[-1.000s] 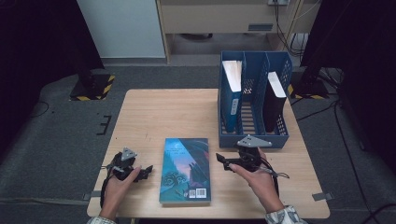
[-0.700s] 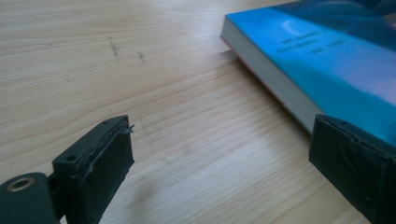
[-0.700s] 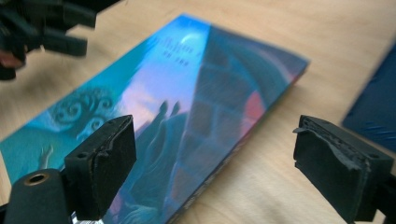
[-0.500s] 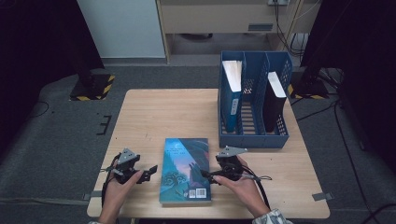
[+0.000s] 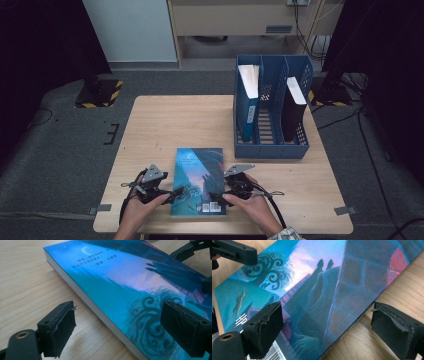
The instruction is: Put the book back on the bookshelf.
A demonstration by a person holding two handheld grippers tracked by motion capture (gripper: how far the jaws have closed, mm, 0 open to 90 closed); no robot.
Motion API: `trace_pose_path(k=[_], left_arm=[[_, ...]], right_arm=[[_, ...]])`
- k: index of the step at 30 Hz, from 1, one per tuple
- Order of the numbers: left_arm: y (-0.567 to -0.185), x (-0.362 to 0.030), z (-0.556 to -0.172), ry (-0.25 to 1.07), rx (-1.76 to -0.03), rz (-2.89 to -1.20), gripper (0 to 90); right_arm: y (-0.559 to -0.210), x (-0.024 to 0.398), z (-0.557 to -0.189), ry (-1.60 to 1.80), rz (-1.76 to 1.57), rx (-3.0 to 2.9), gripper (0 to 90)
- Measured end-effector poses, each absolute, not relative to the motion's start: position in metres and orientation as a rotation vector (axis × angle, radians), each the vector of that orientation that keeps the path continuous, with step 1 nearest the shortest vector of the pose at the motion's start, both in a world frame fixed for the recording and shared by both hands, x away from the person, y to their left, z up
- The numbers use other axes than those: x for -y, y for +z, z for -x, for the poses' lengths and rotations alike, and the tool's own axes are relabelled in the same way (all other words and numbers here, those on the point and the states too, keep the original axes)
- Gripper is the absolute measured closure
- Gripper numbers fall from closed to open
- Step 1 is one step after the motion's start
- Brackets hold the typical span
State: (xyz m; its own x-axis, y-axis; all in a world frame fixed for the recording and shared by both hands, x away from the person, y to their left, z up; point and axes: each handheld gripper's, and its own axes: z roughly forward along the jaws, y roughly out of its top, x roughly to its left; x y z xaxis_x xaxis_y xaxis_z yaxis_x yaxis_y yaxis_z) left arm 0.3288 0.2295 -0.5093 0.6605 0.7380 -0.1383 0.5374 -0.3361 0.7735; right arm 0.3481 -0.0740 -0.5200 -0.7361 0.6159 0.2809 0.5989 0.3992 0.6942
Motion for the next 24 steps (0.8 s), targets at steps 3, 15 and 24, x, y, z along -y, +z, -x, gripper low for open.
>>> trace_pose_path(k=[3, 15, 24], left_arm=[[-0.511, -0.230, -0.330, 0.278, -0.992, -2.027, 15.0], [-0.514, -0.231, -0.332, 0.260, -0.995, -2.039, 17.6], [-0.518, -0.234, -0.334, 0.206, -1.022, -2.011, 16.9]], right_arm=[[-0.520, 0.074, -0.348, 1.283, -1.134, -2.607, 10.5], [-0.521, 0.064, -0.344, 1.308, -1.141, -2.602, 13.7], [-0.525, 0.065, -0.348, 1.326, -1.153, -2.614, 8.6]])
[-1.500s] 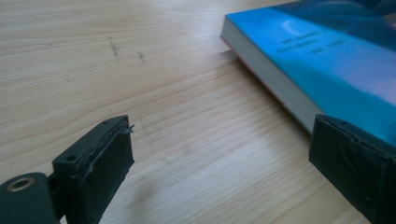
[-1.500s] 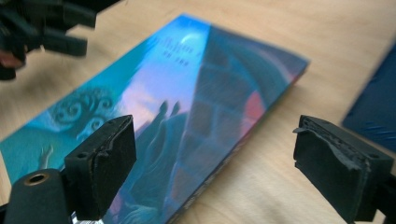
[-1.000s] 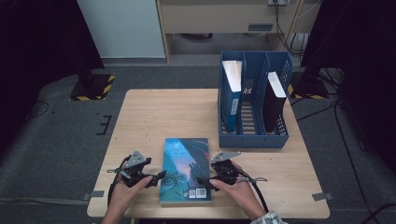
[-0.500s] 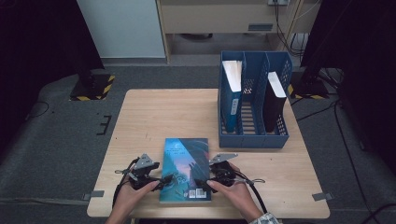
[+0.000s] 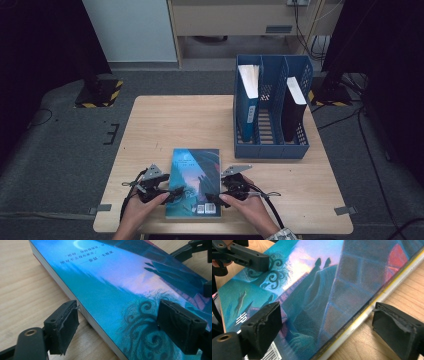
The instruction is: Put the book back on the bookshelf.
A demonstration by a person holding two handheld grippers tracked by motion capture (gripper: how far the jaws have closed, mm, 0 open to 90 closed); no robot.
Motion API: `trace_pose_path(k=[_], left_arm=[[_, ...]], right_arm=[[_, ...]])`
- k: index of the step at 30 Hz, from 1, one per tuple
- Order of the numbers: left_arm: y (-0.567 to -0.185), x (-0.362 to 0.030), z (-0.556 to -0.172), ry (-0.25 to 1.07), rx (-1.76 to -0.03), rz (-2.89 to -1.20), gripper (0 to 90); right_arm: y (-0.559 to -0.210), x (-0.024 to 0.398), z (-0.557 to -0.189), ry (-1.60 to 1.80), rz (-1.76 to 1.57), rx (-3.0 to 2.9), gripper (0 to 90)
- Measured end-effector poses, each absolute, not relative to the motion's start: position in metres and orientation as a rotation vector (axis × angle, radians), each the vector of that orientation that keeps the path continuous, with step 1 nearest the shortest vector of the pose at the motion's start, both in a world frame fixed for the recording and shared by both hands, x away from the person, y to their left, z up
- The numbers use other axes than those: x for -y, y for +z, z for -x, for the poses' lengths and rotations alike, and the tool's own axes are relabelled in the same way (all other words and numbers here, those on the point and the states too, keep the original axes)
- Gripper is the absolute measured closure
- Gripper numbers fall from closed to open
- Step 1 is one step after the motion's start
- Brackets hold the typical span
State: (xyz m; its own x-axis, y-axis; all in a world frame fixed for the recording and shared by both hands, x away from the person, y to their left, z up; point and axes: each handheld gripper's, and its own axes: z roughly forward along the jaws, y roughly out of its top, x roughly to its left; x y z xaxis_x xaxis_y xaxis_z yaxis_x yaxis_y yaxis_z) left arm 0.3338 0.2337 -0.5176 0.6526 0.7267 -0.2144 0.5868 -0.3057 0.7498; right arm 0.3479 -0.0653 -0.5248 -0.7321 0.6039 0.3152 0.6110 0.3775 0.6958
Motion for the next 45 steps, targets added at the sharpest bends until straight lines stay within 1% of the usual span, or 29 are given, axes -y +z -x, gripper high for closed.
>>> trace_pose_path(k=[6, 14, 25, 35, 38, 41, 43, 45], left_arm=[[-0.518, -0.235, -0.336, 0.168, -1.026, -2.013, 17.1], [-0.520, -0.227, -0.345, 0.163, -0.980, -2.018, 17.7], [-0.520, -0.225, -0.347, 0.161, -0.978, -2.016, 18.1], [-0.520, -0.224, -0.351, 0.148, -0.977, -2.016, 17.5], [-0.522, -0.224, -0.354, 0.129, -0.981, -2.011, 15.7], [-0.525, -0.224, -0.359, 0.084, -0.994, -2.003, 11.3], [-0.527, -0.224, -0.361, 0.045, -1.010, -1.993, 9.4], [-0.527, -0.224, -0.362, 0.045, -1.008, -1.999, 8.5]], right_arm=[[-0.526, 0.067, -0.350, -1.314, 1.141, 2.588, 7.1], [-0.530, 0.071, -0.355, -1.296, 1.129, 2.565, 2.7], [-0.531, 0.070, -0.359, -1.299, 1.111, 2.558, 0.3], [-0.533, 0.071, -0.362, -1.342, 1.147, 2.526, 0.6], [-0.534, 0.072, -0.363, -1.350, 1.144, 2.522, 2.0], [-0.534, 0.074, -0.365, -1.357, 1.161, 2.500, 4.8], [-0.534, 0.074, -0.365, -1.358, 1.161, 2.503, 4.7], [-0.534, 0.074, -0.365, -1.356, 1.159, 2.502, 4.8]])
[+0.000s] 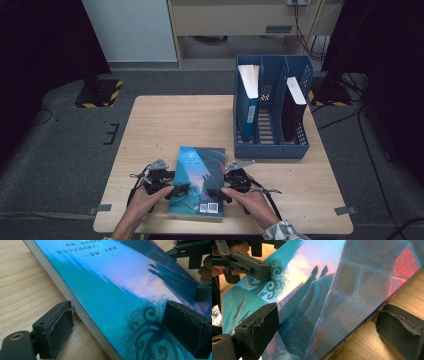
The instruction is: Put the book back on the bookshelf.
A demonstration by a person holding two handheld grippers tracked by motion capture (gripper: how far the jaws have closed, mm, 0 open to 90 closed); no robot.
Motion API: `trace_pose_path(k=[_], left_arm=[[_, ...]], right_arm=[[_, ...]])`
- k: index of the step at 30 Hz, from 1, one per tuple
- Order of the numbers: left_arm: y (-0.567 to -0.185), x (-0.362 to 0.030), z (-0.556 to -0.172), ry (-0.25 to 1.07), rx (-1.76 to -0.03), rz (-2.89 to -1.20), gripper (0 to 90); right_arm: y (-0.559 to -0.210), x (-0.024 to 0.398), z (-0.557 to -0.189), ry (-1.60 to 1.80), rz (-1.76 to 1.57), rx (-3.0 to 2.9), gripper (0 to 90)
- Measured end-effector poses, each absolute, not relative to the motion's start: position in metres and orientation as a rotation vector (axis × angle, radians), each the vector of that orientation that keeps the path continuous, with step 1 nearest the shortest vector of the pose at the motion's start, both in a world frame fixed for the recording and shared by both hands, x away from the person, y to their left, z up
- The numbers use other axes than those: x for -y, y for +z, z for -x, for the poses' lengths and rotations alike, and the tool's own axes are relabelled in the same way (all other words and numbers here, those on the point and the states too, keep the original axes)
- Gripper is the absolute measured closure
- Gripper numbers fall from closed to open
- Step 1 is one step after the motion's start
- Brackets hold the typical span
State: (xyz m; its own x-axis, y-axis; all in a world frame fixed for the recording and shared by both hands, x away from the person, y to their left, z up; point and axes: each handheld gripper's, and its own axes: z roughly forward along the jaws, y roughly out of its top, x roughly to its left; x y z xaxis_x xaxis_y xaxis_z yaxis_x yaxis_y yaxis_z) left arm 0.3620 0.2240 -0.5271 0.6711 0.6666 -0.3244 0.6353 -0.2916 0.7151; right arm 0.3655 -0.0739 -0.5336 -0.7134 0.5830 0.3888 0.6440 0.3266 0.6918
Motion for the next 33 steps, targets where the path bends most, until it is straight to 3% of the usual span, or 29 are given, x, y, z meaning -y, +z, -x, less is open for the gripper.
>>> trace_pose_path(k=[17, 33], left_arm=[[-0.525, -0.221, -0.365, 0.035, -1.026, -2.018, 6.3], [-0.512, -0.230, -0.363, 0.092, -1.071, -2.018, 29.7]], right_arm=[[-0.531, 0.070, -0.372, -1.333, 1.189, 2.501, 8.3], [-0.516, 0.063, -0.380, -1.313, 1.235, 2.544, 20.6]])
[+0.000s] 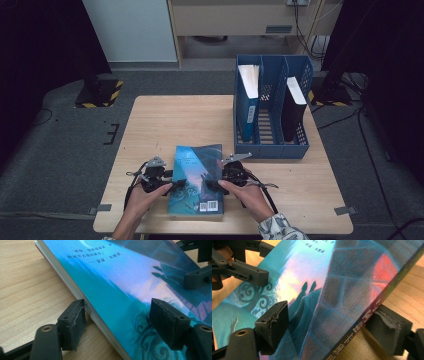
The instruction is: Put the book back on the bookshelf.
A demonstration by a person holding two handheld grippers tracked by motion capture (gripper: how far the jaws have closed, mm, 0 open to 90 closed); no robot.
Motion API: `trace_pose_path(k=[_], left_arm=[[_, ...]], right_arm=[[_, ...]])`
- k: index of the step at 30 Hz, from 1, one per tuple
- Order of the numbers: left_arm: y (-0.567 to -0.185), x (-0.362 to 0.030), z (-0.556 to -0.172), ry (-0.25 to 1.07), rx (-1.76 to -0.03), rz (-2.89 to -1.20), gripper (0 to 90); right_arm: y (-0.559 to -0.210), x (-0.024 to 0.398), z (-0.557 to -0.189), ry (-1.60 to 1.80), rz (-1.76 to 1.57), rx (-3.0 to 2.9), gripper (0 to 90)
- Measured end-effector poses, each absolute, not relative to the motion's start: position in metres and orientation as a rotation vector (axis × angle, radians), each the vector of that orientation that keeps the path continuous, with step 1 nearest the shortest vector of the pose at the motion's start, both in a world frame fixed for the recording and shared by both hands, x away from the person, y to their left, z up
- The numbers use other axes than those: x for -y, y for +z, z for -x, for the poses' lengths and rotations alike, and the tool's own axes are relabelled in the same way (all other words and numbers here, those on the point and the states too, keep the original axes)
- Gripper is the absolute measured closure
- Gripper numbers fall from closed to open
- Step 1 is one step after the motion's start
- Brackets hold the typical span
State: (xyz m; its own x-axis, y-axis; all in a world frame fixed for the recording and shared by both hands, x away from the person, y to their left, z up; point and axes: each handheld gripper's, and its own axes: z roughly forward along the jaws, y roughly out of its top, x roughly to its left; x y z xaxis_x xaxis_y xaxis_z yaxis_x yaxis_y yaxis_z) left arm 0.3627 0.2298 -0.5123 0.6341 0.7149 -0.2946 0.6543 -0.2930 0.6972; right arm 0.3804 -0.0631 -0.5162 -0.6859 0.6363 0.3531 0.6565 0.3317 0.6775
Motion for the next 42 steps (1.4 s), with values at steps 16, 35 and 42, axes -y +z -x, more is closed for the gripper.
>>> trace_pose_path(k=[16, 35, 42], left_arm=[[-0.510, -0.232, -0.362, 0.099, -1.080, -2.021, 35.8], [-0.504, -0.235, -0.364, 0.099, -1.093, -2.015, 50.8], [-0.499, -0.238, -0.364, 0.095, -1.099, -2.024, 57.5]], right_arm=[[-0.509, 0.052, -0.384, -1.317, 1.232, 2.545, 27.7], [-0.512, 0.042, -0.391, -1.295, 1.217, 2.504, 36.9], [-0.503, 0.043, -0.392, -1.286, 1.205, 2.510, 44.5]])
